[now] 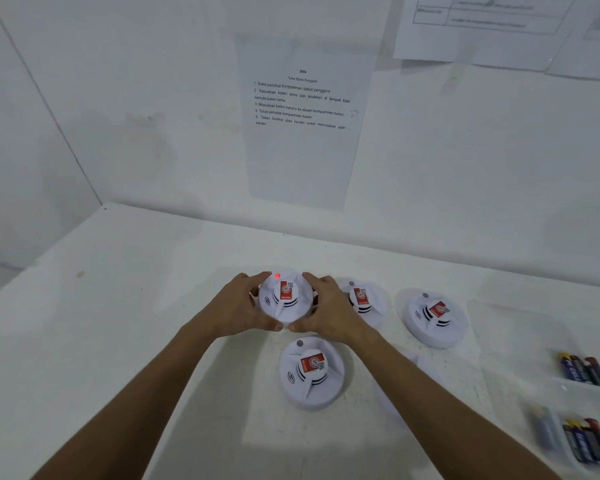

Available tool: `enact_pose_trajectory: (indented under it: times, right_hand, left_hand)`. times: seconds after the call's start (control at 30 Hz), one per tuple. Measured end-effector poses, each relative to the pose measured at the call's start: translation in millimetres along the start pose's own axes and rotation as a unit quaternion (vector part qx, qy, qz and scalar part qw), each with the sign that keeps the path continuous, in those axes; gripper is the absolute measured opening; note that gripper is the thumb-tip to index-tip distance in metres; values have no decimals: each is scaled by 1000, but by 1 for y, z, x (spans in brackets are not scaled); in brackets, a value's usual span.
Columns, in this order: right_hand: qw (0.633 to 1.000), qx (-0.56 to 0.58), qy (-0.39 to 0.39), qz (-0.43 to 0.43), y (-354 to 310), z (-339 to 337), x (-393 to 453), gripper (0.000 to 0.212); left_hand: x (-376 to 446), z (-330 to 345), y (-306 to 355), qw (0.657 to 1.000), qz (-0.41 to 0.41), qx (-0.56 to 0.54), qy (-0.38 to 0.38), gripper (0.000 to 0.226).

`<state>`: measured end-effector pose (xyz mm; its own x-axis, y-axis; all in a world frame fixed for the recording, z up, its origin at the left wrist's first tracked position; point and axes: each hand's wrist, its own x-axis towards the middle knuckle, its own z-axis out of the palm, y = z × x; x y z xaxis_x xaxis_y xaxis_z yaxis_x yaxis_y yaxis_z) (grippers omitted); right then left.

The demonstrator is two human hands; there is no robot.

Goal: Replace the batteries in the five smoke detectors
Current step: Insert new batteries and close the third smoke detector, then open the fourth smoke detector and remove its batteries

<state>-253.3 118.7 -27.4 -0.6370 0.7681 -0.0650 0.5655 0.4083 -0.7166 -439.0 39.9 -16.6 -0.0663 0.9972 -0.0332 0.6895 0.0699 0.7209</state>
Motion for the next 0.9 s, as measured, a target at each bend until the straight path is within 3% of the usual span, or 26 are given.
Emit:
enact_pose_trajectory:
  times: [0.4, 0.57, 0.6, 0.73, 0.9]
  right_hand:
    - [999, -2, 12, 40, -8, 12, -1, 64]
    - [1000, -3, 21, 12, -14, 0, -15, 57]
    - [1000, -8, 25, 2, -15, -7, -19, 58]
    - [997, -46, 61, 0, -12, -37, -35, 82]
    - [991, -57, 107, 58, 11, -78, -52, 75]
  left_hand:
    - [2, 3, -6, 999, -45, 30, 2, 55]
    - [-5, -4, 10, 997, -59, 47, 1, 47]
    - [-6, -6, 17, 996, -60, 62, 5, 54]
    - [2, -2, 50, 996, -8, 89, 18, 80]
    - [29, 26, 97, 991, 56, 112, -56, 67]
